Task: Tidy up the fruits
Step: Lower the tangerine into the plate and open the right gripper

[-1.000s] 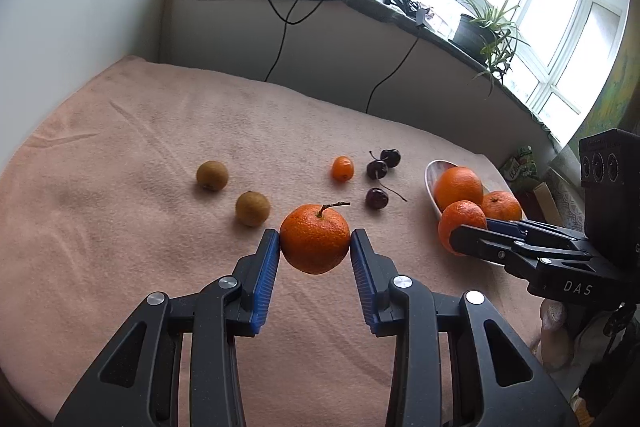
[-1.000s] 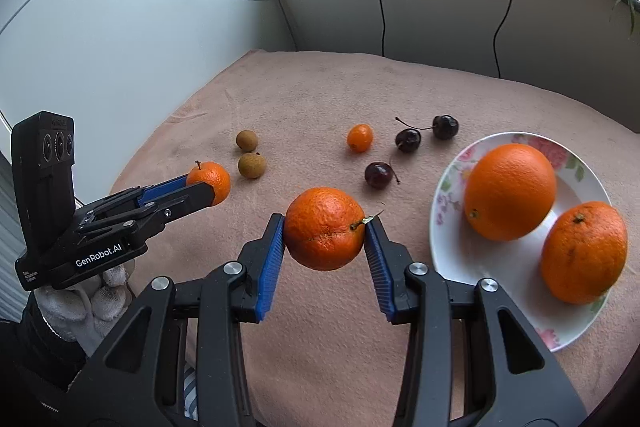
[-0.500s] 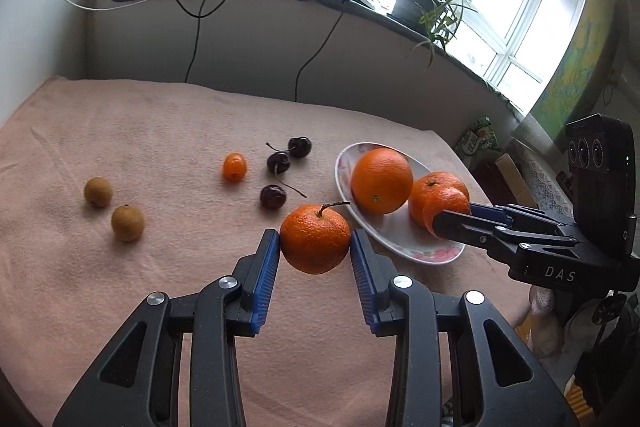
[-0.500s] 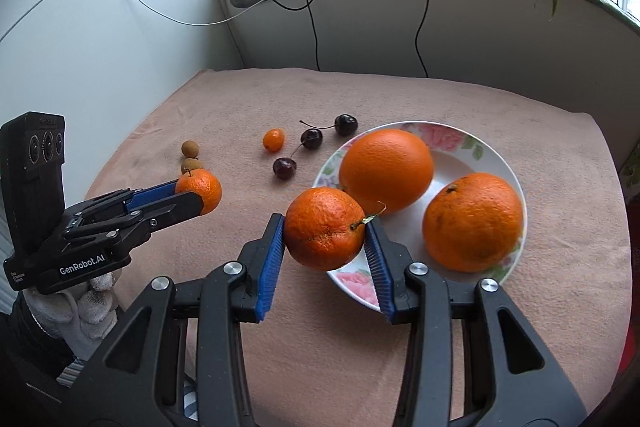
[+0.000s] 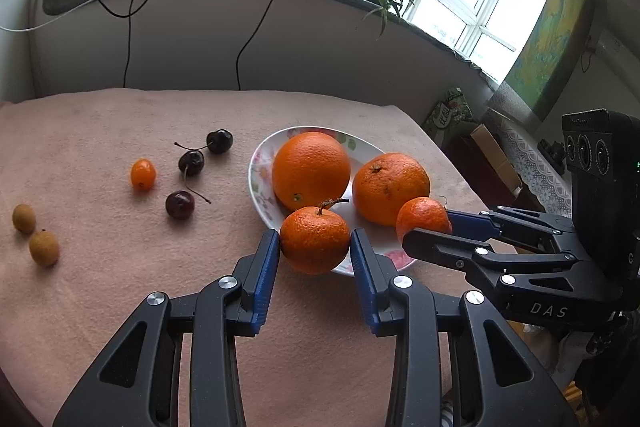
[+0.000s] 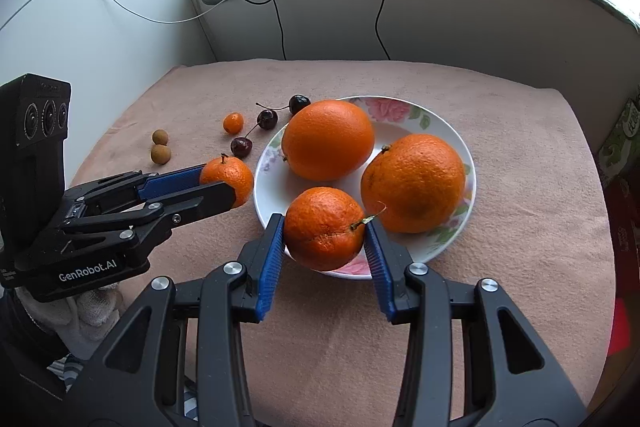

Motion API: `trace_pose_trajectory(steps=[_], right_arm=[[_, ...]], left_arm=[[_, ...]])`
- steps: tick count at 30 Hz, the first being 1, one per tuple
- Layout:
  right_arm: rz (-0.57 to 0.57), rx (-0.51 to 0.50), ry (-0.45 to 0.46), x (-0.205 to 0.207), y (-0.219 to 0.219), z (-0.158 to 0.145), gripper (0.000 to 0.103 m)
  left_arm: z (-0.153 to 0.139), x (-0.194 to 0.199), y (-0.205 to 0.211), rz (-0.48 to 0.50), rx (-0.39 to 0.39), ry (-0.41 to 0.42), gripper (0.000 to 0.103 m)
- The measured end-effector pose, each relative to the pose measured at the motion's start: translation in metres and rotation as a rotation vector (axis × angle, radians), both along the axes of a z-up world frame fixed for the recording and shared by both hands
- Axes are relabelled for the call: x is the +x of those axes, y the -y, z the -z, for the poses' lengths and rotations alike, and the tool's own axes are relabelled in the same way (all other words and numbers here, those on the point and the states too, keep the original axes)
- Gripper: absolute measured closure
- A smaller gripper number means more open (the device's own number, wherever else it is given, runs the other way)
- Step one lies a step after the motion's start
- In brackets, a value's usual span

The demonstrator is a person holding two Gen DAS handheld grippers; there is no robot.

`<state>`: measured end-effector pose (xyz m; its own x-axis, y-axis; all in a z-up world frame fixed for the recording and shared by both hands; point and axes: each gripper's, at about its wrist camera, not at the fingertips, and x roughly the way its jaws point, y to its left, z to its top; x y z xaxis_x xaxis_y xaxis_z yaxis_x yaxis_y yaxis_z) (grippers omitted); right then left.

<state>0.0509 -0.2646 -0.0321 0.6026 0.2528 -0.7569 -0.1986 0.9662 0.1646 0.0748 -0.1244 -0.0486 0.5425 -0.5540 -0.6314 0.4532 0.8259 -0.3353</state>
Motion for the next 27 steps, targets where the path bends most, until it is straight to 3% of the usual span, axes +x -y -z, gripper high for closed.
trace_pose_trajectory(steps=[17, 27], right_arm=[[0.023, 0.003, 0.075, 0.028, 0.028, -0.023, 0.061], [0.011, -0.042, 0.048, 0.073, 0.035, -0.013, 0.061]], left_arm=[[-0.012, 0.007, 0.035, 0.044, 0.016, 0.038, 0.07], [-0.011, 0.008, 0.027, 0.004, 0.037, 0.03, 0.07]])
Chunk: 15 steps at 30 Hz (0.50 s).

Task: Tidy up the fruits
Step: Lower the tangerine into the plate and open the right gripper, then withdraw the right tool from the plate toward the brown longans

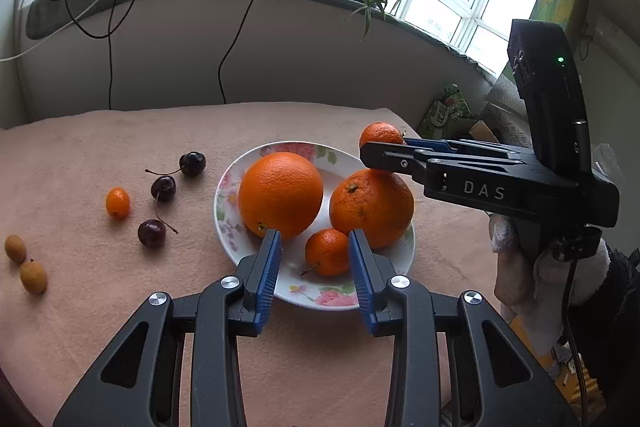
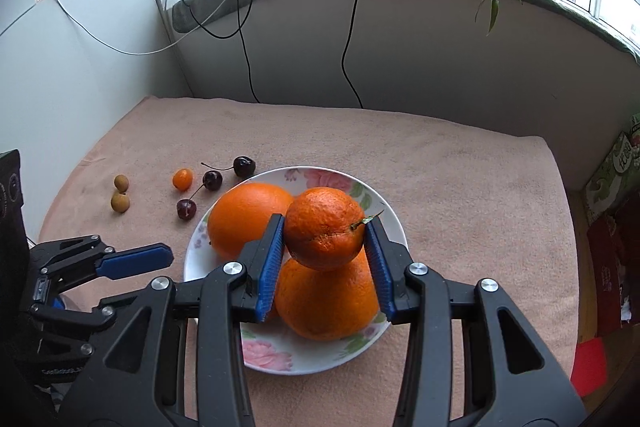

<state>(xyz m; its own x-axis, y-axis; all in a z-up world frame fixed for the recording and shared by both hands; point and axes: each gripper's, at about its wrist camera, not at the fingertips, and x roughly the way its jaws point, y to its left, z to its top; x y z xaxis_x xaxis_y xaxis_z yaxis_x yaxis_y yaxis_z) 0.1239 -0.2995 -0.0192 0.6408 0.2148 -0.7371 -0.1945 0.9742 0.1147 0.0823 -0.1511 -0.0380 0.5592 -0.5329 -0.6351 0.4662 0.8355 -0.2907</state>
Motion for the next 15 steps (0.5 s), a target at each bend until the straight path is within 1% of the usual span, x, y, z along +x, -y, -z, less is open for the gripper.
trace_pose_trajectory(steps=[6, 11, 12, 13, 15], right_arm=[[-0.005, -0.022, -0.016, 0.013, 0.0, 0.005, 0.061], [-0.008, -0.059, -0.012, 0.015, -0.005, 0.006, 0.06], [-0.006, -0.068, -0.01, 0.015, -0.005, 0.005, 0.053], [-0.008, -0.071, -0.003, 0.015, -0.005, 0.005, 0.044], [-0.009, -0.079, 0.005, 0.016, -0.006, 0.003, 0.041]], left_arm=[[0.003, 0.003, -0.007, -0.028, 0.004, -0.008, 0.07], [0.004, 0.004, -0.011, -0.041, 0.006, -0.008, 0.07], [0.004, 0.005, -0.012, -0.043, 0.005, -0.01, 0.07], [0.004, 0.004, -0.013, -0.045, 0.004, -0.01, 0.07], [0.004, 0.004, -0.015, -0.05, 0.003, -0.009, 0.07]])
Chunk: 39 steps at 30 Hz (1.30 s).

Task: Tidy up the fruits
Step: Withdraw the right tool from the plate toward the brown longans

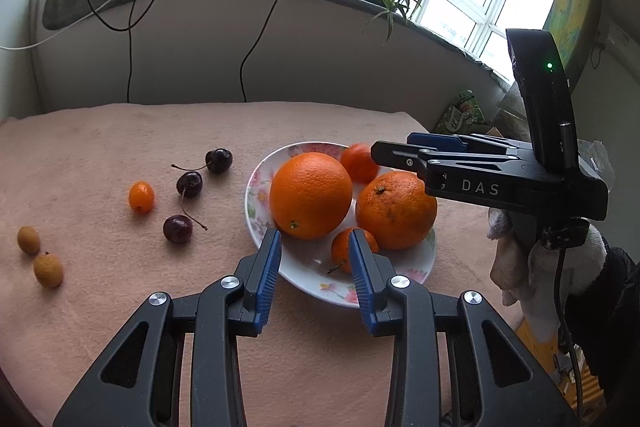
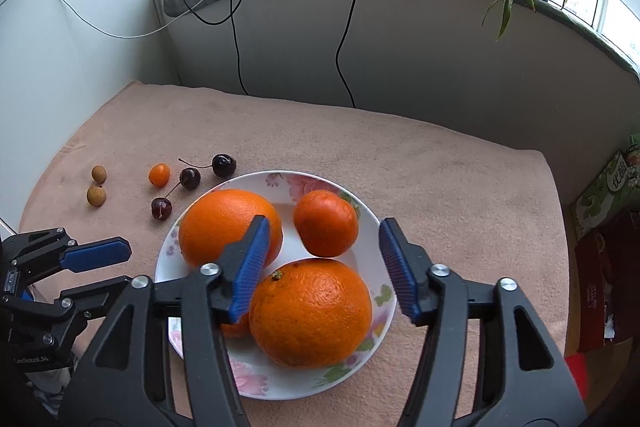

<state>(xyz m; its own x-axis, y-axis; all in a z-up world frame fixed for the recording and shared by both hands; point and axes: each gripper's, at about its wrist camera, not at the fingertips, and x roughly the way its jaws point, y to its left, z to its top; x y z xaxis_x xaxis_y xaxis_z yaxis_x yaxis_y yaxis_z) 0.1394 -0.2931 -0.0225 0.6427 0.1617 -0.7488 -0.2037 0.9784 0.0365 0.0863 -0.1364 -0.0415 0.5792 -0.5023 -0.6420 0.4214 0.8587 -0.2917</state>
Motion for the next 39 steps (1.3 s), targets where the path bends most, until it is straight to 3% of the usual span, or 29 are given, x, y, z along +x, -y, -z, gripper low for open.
trace_pose_trajectory(steps=[12, 17, 22, 24, 31, 39], right_arm=[[0.041, 0.02, 0.012, -0.008, 0.003, -0.006, 0.041], [0.046, 0.034, 0.024, -0.016, -0.001, -0.01, 0.032], [0.031, 0.029, 0.036, -0.023, -0.012, -0.015, 0.032], [0.021, 0.026, 0.035, -0.026, -0.018, -0.015, 0.032], [-0.038, 0.02, 0.05, -0.032, -0.044, -0.017, 0.032], [-0.119, 0.035, 0.078, -0.036, -0.079, -0.02, 0.032]], left_arm=[[0.0, -0.002, -0.026, -0.056, -0.002, -0.001, 0.07], [0.0, -0.006, -0.037, -0.073, 0.021, 0.013, 0.069], [-0.001, -0.01, -0.055, -0.125, 0.051, 0.036, 0.048], [-0.002, -0.009, -0.066, -0.152, 0.058, 0.039, 0.044], [-0.001, -0.007, -0.103, -0.234, 0.107, 0.045, 0.043], [0.009, -0.009, -0.145, -0.305, 0.095, 0.014, 0.043]])
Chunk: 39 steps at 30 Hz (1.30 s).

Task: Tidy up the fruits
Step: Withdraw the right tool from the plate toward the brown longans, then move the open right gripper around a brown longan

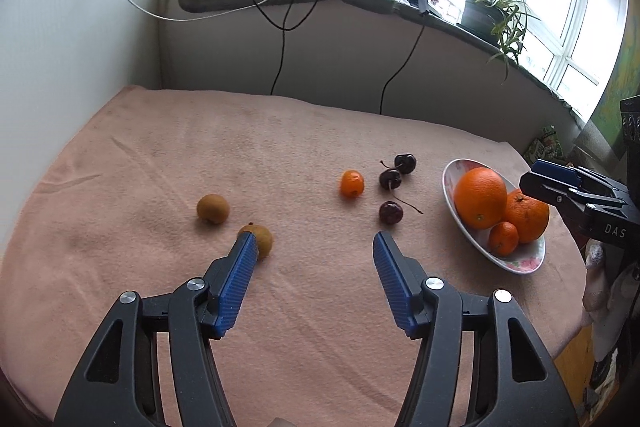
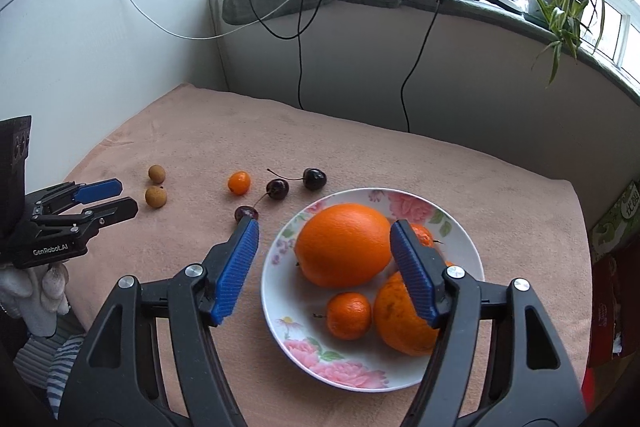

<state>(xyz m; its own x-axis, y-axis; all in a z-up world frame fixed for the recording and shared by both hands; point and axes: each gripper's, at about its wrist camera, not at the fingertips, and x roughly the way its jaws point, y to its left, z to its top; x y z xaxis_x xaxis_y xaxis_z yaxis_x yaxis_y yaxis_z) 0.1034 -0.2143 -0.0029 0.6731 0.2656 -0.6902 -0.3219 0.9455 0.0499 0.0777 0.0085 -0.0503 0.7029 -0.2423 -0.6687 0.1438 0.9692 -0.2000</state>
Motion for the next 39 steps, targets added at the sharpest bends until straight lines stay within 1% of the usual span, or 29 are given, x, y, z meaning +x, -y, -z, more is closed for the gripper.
trace_pose_trajectory(steps=[5, 11, 13, 17, 18, 22, 26, 29, 30, 31, 33, 37, 39], right_arm=[[-0.054, 0.03, -0.011, 0.001, -0.022, 0.004, 0.032], [-0.117, 0.054, -0.035, 0.004, -0.051, 0.014, 0.032], [-0.131, 0.072, -0.053, 0.007, -0.059, 0.017, 0.032], [-0.16, 0.099, -0.082, 0.014, -0.075, 0.022, 0.032], [-0.167, 0.102, -0.088, 0.015, -0.08, 0.023, 0.032], [-0.201, 0.1, -0.108, 0.018, -0.1, 0.027, 0.032], [-0.236, 0.084, -0.122, 0.021, -0.119, 0.032, 0.033], [-0.252, 0.095, -0.145, 0.027, -0.13, 0.039, 0.033], [-0.257, 0.097, -0.152, 0.028, -0.134, 0.041, 0.034], [-0.263, 0.096, -0.159, 0.03, -0.138, 0.044, 0.04], [-0.276, 0.098, -0.179, 0.034, -0.145, 0.05, 0.048], [-0.304, 0.094, -0.198, 0.038, -0.16, 0.06, 0.05], [-0.315, 0.088, -0.206, 0.04, -0.167, 0.065, 0.05]], left_arm=[[0.009, 0.0, -0.024, -0.034, -0.026, -0.028, 0.043], [0.013, 0.004, -0.051, -0.078, -0.047, -0.036, 0.044], [0.013, 0.006, -0.056, -0.089, -0.04, -0.028, 0.048], [0.013, 0.013, -0.063, -0.085, -0.042, -0.023, 0.055], [0.013, 0.015, -0.064, -0.083, -0.042, -0.025, 0.059], [0.017, 0.022, -0.067, -0.075, -0.048, -0.035, 0.061], [0.022, 0.029, -0.071, -0.073, -0.063, -0.05, 0.062], [0.025, 0.034, -0.072, -0.064, -0.066, -0.062, 0.062], [0.026, 0.036, -0.072, -0.061, -0.067, -0.065, 0.062], [0.027, 0.037, -0.072, -0.055, -0.065, -0.068, 0.062], [0.027, 0.04, -0.07, -0.049, -0.055, -0.068, 0.062], [0.029, 0.047, -0.069, -0.037, -0.05, -0.069, 0.062], [0.032, 0.05, -0.07, -0.032, -0.058, -0.08, 0.065]])
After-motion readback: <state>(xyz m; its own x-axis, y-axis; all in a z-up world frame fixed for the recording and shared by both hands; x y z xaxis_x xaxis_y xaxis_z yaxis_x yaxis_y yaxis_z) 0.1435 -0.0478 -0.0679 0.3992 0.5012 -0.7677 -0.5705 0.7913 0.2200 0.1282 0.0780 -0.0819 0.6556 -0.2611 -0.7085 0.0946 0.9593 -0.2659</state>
